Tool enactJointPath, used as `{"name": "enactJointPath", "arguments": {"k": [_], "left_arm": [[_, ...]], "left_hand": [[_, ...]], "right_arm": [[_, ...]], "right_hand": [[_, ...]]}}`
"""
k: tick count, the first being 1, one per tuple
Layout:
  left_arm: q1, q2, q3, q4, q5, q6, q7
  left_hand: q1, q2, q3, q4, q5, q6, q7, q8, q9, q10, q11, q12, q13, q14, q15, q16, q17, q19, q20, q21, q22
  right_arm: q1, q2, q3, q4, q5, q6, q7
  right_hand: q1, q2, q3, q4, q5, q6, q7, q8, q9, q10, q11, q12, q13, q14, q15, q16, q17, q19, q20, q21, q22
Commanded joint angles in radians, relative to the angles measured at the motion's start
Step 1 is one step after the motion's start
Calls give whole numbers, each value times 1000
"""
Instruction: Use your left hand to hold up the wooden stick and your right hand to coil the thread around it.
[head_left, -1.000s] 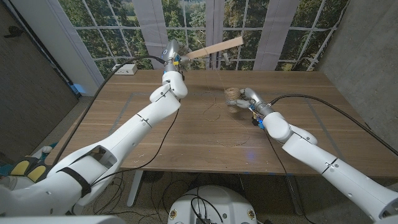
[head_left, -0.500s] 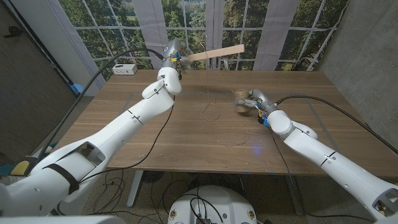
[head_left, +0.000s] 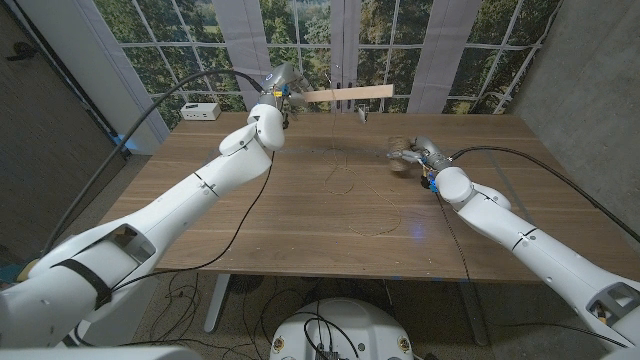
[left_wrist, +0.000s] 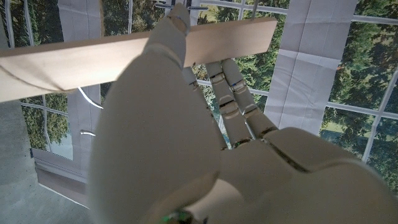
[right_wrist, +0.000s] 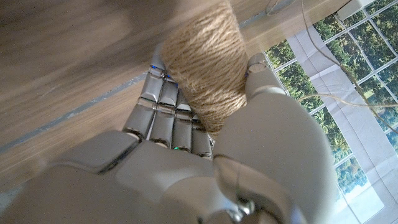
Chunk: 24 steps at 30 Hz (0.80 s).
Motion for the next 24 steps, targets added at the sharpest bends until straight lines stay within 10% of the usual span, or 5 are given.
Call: {"name": "enactJointPath", "arguments": {"k": [1, 24], "left_arm": [[-23, 33, 35, -22, 58, 11, -71], [-42, 58, 106, -97, 226, 79, -223]], "left_hand": [[40, 57, 37, 26, 7, 42, 33, -4, 6, -2, 0, -7, 36, 215, -247, -3, 300, -7, -2, 7, 1], [39, 54, 39, 27, 15, 48, 33, -19, 8, 0, -4, -18, 43, 214, -247, -12, 316, -17, -4, 20, 1]], "right_arm": [[56, 2, 7, 18, 9, 74, -24], [76, -47, 22, -155, -87, 167, -4]], "right_hand": [[44, 70, 151, 69, 6, 343, -223, 5, 4, 197, -132, 0, 5, 256, -306, 4, 1, -61, -60, 8, 2], [42, 68, 150, 71, 6, 343, -225, 4, 4, 198, -136, -4, 8, 257, -306, 2, 3, -69, -61, 20, 1]]}}
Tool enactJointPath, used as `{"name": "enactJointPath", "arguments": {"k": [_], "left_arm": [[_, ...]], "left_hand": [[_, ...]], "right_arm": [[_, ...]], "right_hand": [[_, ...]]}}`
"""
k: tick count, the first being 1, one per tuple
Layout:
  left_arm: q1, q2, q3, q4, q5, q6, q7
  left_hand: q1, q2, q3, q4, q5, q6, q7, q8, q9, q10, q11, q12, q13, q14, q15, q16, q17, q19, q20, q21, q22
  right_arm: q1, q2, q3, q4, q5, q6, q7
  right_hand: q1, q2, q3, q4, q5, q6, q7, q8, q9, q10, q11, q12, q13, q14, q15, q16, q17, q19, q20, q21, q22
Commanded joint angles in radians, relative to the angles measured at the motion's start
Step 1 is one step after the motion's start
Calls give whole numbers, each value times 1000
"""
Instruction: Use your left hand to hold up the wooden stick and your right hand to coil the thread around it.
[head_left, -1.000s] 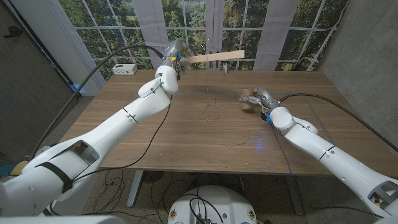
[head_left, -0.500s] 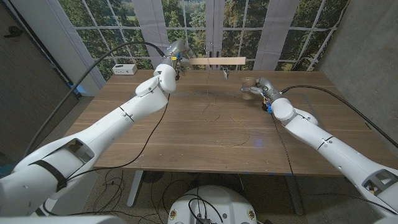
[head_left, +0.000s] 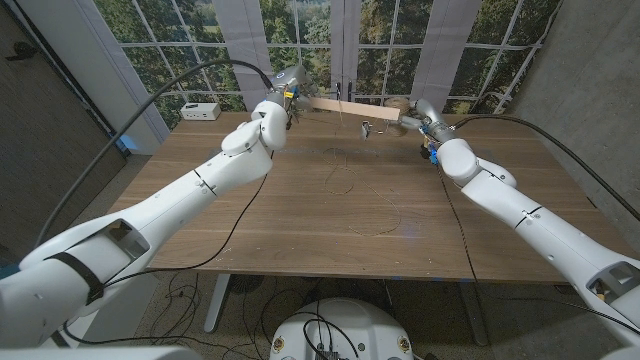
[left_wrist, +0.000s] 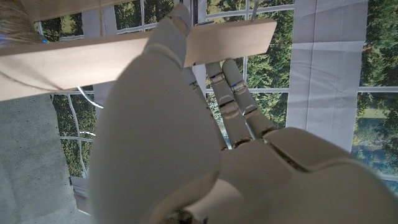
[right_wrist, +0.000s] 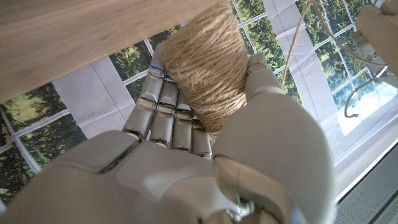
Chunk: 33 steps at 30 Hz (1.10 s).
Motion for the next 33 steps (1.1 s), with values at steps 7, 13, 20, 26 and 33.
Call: {"name": "enactJointPath", "arguments": {"k": [7, 13, 20, 26, 33], "left_arm": [[3, 21, 32, -61, 112, 61, -115], [8, 22, 30, -64, 130, 65, -132], [4, 11, 45, -52, 171, 83, -145], [-13, -5, 65, -25, 203, 91, -167], [-29, -36, 88, 12, 246, 120, -170]], "left_hand": [[38, 54, 35, 31, 6, 42, 33, -7, 5, -1, -1, -5, 11, 212, -247, -5, 319, -6, 0, 8, 1], [37, 54, 36, 31, 7, 44, 32, -10, 5, 0, -4, -8, 11, 214, -247, -6, 322, -7, 0, 11, 1], [36, 54, 35, 31, 7, 47, 31, -13, 5, 2, -3, -11, 12, 215, -247, -8, 326, -9, -1, 14, 1], [36, 53, 36, 31, 7, 49, 31, -15, 6, 5, -2, -13, 13, 216, -247, -10, 329, -8, -1, 16, 0], [35, 52, 36, 31, 8, 52, 30, -19, 6, 8, -3, -16, 13, 217, -247, -12, 332, -8, -3, 19, 0]], "right_arm": [[18, -32, 5, -151, -111, 68, 30], [29, -30, 2, -189, -157, 76, 46], [39, -22, 3, -216, -199, 80, 60], [51, -13, 1, -226, -227, 82, 73], [64, -2, -1, -228, -251, 98, 83]], "right_hand": [[41, 67, 150, 72, 6, 343, -225, 4, 4, 203, -140, 5, 4, 260, -310, 7, 5, -69, -63, 9, 1], [41, 68, 150, 72, 6, 342, -230, 4, 4, 201, -141, 3, 5, 259, -312, 6, 6, -71, -65, 12, 1], [42, 66, 151, 71, 6, 343, -230, 4, 4, 201, -151, 3, 6, 260, -315, 4, 4, -72, -67, 15, 1], [40, 66, 150, 72, 6, 344, -231, 4, 4, 203, -149, 2, 5, 261, -319, 4, 5, -74, -67, 18, 0], [40, 66, 150, 72, 7, 344, -229, 5, 4, 205, -141, 0, 5, 262, -313, 4, 6, -74, -67, 22, 0]]}}
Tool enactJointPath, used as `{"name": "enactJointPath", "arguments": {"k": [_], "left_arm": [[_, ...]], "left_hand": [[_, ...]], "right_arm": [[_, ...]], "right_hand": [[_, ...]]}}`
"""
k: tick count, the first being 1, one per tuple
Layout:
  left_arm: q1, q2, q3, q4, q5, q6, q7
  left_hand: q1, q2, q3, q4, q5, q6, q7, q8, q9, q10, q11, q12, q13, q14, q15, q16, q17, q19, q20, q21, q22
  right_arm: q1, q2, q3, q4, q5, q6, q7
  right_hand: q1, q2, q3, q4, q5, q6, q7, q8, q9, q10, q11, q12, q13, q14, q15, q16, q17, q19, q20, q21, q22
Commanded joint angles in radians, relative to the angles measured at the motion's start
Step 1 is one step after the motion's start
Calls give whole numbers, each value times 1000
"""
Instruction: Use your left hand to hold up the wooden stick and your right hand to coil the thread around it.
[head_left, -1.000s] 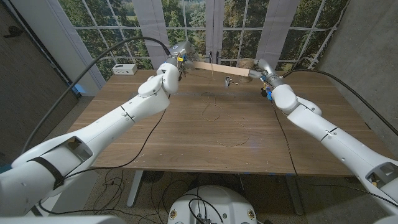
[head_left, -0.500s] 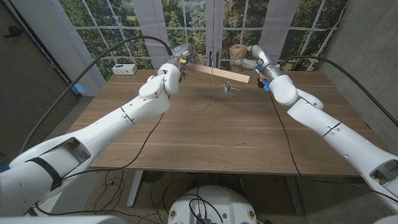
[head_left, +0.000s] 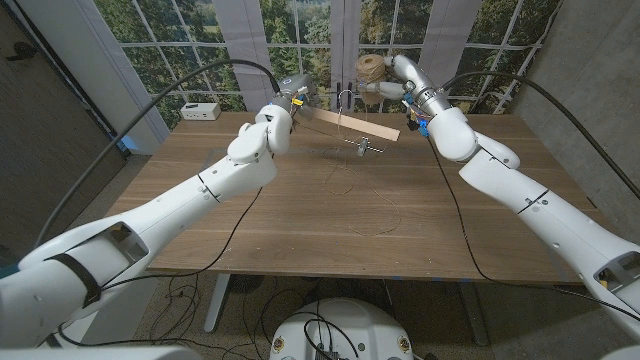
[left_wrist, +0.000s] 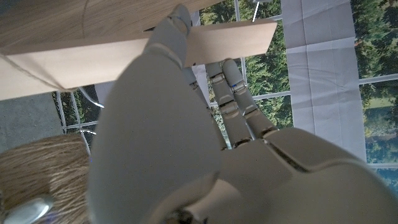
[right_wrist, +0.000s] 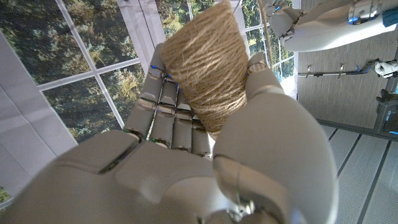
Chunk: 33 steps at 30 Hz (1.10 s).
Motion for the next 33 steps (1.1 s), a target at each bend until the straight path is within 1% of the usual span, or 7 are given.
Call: {"name": "enactJointPath", "arguments": {"k": [1, 13, 19, 21, 25, 28, 33], "left_arm": [[-31, -45, 42, 60, 72, 36, -19], [-39, -143, 40, 145, 87, 125, 65], [-49, -178, 38, 183, 58, 125, 116], [-59, -189, 50, 196, 64, 141, 125], [-77, -207, 79, 220, 83, 165, 150], [-81, -228, 78, 234, 75, 180, 173], [-112, -258, 124, 276, 110, 235, 199]], "left_hand": [[34, 52, 36, 31, 9, 44, 31, 0, 4, 11, -5, -4, 1, 218, -247, -1, 328, -4, 0, 8, 3], [34, 50, 38, 31, 12, 47, 34, -5, 5, 14, -5, -7, 3, 223, -246, -3, 333, -2, 1, 13, 2], [34, 48, 39, 30, 14, 50, 32, -8, 5, 18, -5, -10, 3, 226, -246, -5, 335, 2, 2, 16, 1], [33, 47, 39, 30, 14, 50, 32, -9, 5, 19, -4, -10, 2, 228, -246, -5, 336, 3, 3, 17, 1], [33, 45, 40, 29, 16, 52, 32, -11, 6, 23, -3, -11, 4, 229, -246, -7, 337, 6, 4, 19, 0], [33, 45, 40, 29, 17, 52, 32, -12, 6, 23, -4, -12, 5, 232, -246, -7, 338, 7, 5, 20, 0], [33, 41, 40, 28, 19, 57, 31, -13, 6, 28, -1, -12, 4, 234, -246, -8, 339, 9, 5, 21, 0]], "right_arm": [[23, 16, -3, -22, -65, 25, 24], [12, 14, 12, -62, -133, 43, 7], [-7, 5, 24, -86, -163, 48, -3], [-16, 2, 25, -98, -185, 41, -11], [-38, 0, 32, -113, -212, 36, -27], [-57, -1, 40, -125, -219, 34, -37], [-95, -5, 53, -150, -236, 23, -54]], "right_hand": [[40, 65, 149, 72, 9, 344, -231, 8, 4, 196, -145, 3, 3, 257, -312, 1, 5, -68, -67, 5, 4], [39, 65, 150, 72, 10, 347, -233, 9, 4, 196, -152, 3, 6, 257, -317, -1, 6, -71, -69, 11, 3], [39, 64, 150, 71, 10, 347, -234, 9, 4, 198, -147, 2, 5, 257, -318, -2, 7, -71, -68, 14, 3], [38, 63, 150, 71, 10, 347, -234, 9, 4, 199, -154, 2, 6, 260, -318, -2, 6, -72, -68, 15, 3], [36, 62, 150, 72, 10, 347, -235, 9, 4, 198, -153, 1, 5, 257, -318, -4, 7, -71, -68, 17, 3], [37, 63, 151, 71, 10, 347, -236, 9, 4, 198, -153, 1, 6, 258, -317, -4, 6, -73, -67, 17, 3], [35, 61, 150, 71, 10, 348, -237, 9, 4, 200, -151, 0, 6, 261, -317, -4, 6, -73, -66, 19, 3]]}}
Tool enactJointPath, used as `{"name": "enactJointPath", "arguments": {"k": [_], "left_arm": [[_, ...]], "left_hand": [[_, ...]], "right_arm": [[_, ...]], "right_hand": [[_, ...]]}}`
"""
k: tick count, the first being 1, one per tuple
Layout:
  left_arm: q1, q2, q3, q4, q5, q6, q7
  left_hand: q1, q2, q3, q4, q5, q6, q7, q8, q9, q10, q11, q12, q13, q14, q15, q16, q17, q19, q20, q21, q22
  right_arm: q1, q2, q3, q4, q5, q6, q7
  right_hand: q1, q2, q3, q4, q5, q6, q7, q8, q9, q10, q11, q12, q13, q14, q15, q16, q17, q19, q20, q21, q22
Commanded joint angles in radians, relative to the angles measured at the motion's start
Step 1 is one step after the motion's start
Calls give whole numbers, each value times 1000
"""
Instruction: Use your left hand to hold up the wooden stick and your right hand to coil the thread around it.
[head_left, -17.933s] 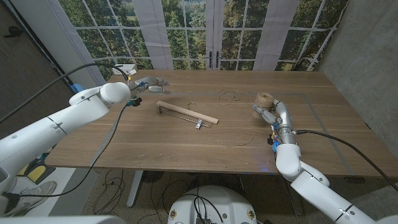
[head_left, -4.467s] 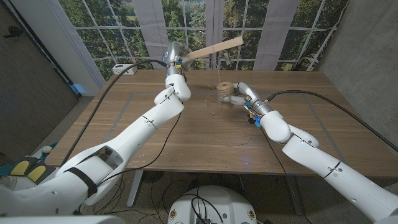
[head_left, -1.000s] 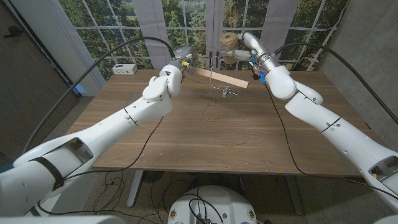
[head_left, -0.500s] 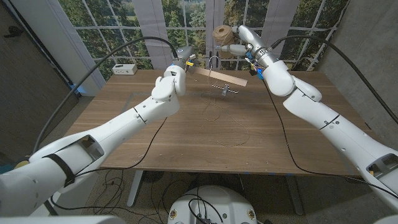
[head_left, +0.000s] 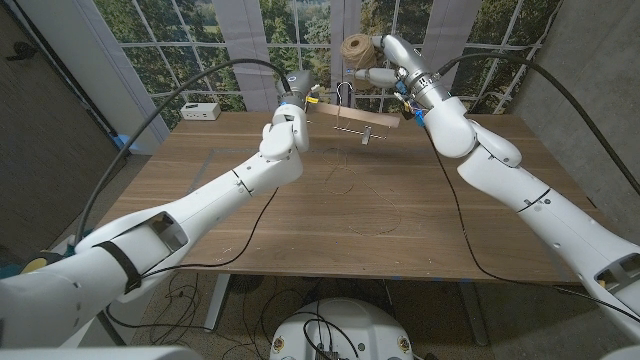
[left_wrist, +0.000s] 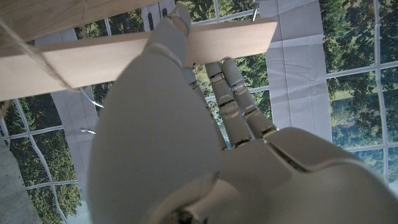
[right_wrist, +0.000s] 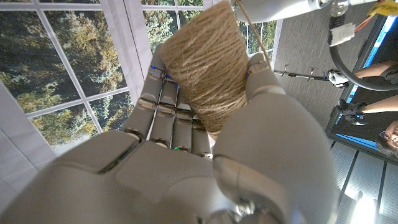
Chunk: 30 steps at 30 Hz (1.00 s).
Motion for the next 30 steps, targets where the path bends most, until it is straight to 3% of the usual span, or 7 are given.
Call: {"name": "enactJointPath", "arguments": {"k": [1, 9, 25, 30], "left_arm": [[-57, -81, 76, 95, 51, 98, 80], [-72, -101, 94, 113, 44, 125, 111], [3, -130, 12, 95, -49, 39, 307], [16, -138, 6, 97, -55, 33, 358]], "left_hand": [[33, 40, 38, 31, 7, 44, 34, 2, 4, 14, 4, -1, 2, 221, -239, 2, 339, 6, 2, 10, 1], [30, 34, 39, 31, 11, 48, 39, -1, 4, 22, 3, -2, 3, 225, -239, -2, 340, 10, 3, 13, 1], [28, 28, 44, 31, 18, 54, 38, -9, 4, 27, 2, -8, 5, 234, -239, -7, 343, 17, 5, 17, 0], [28, 26, 45, 30, 20, 53, 39, -12, 5, 30, 1, -10, 4, 237, -239, -9, 344, 18, 5, 18, -1]], "right_arm": [[-83, -12, 28, -61, -61, -19, -46], [-155, -25, 51, -106, -80, -42, -68], [-331, -69, 136, -197, -60, -71, -103], [-377, -78, 151, -217, -45, -83, -98]], "right_hand": [[35, 62, 150, 72, 9, 347, -239, 6, 4, 201, -152, 4, 4, 262, -318, 3, 3, -70, -66, 7, 3], [34, 62, 151, 72, 9, 350, -238, 7, 4, 204, -153, 4, 5, 263, -321, 3, 4, -72, -66, 10, 2], [34, 61, 152, 68, 9, 352, -240, 7, 3, 210, -158, 4, 7, 267, -317, 3, 6, -75, -65, 16, 2], [33, 60, 153, 67, 9, 353, -240, 7, 3, 210, -149, 2, 6, 269, -319, 1, 4, -76, -65, 18, 2]]}}
